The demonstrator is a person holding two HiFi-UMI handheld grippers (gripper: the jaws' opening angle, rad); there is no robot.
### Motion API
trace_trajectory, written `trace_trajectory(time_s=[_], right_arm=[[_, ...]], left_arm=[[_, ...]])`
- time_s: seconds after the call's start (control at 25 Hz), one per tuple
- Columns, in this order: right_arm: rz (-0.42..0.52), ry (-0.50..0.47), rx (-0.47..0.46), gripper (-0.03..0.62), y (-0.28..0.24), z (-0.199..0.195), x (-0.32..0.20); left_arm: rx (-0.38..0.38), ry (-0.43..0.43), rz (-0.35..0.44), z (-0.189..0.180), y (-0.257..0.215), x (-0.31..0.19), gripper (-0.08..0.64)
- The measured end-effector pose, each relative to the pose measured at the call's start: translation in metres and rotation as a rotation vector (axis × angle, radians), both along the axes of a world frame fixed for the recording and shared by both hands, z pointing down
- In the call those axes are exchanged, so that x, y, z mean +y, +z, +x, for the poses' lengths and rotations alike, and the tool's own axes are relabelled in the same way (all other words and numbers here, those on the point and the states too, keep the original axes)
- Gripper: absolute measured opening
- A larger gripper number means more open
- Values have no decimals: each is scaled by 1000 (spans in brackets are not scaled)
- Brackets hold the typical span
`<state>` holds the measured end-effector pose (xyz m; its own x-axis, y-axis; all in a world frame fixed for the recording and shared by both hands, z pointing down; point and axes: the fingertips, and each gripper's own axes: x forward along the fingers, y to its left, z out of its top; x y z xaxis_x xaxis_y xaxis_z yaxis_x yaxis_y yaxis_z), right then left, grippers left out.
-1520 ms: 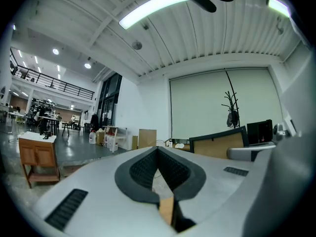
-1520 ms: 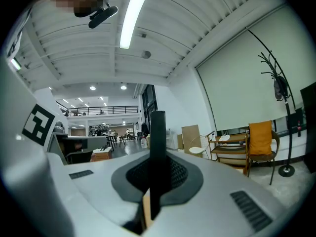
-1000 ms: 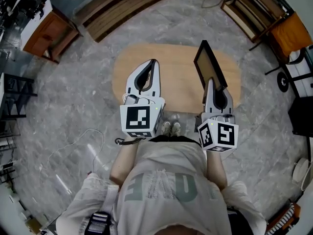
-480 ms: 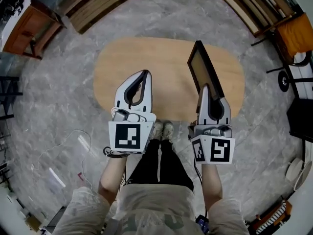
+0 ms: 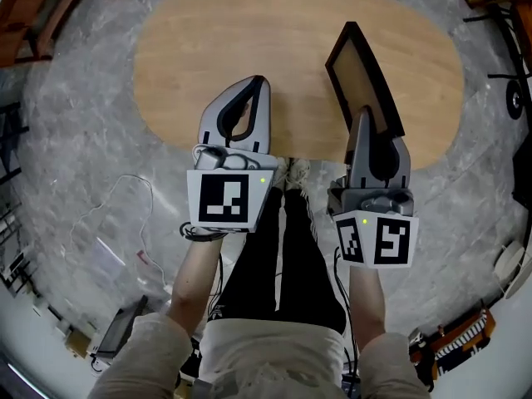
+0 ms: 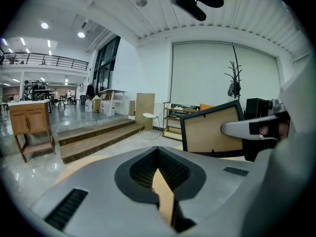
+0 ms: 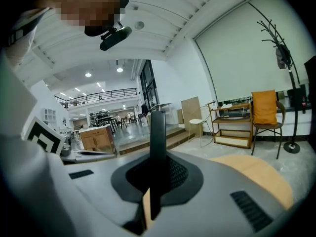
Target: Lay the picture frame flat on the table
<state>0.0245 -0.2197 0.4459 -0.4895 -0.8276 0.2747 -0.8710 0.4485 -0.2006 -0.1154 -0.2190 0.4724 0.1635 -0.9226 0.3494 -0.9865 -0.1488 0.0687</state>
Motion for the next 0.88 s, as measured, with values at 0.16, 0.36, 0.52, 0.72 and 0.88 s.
trace_trajectory(time_s=[0.16, 0.36, 0.52, 0.72, 0.88], right_arm=[[-27, 5, 6, 17, 25, 2, 4], [-56, 18, 11, 17, 46, 9, 6], [-72, 19, 15, 17, 47, 19, 1], [-70, 6, 23, 17, 53, 11, 10], [-67, -15, 55, 17, 56, 7, 10]], left_arm=[[2, -16, -41, -3, 32, 8, 9], [17, -39, -54, 1, 52, 9, 9], [26, -37, -57, 13, 48, 4, 9], [30, -33, -57, 8, 52, 14, 9], [26, -45, -64, 5, 51, 17, 9]])
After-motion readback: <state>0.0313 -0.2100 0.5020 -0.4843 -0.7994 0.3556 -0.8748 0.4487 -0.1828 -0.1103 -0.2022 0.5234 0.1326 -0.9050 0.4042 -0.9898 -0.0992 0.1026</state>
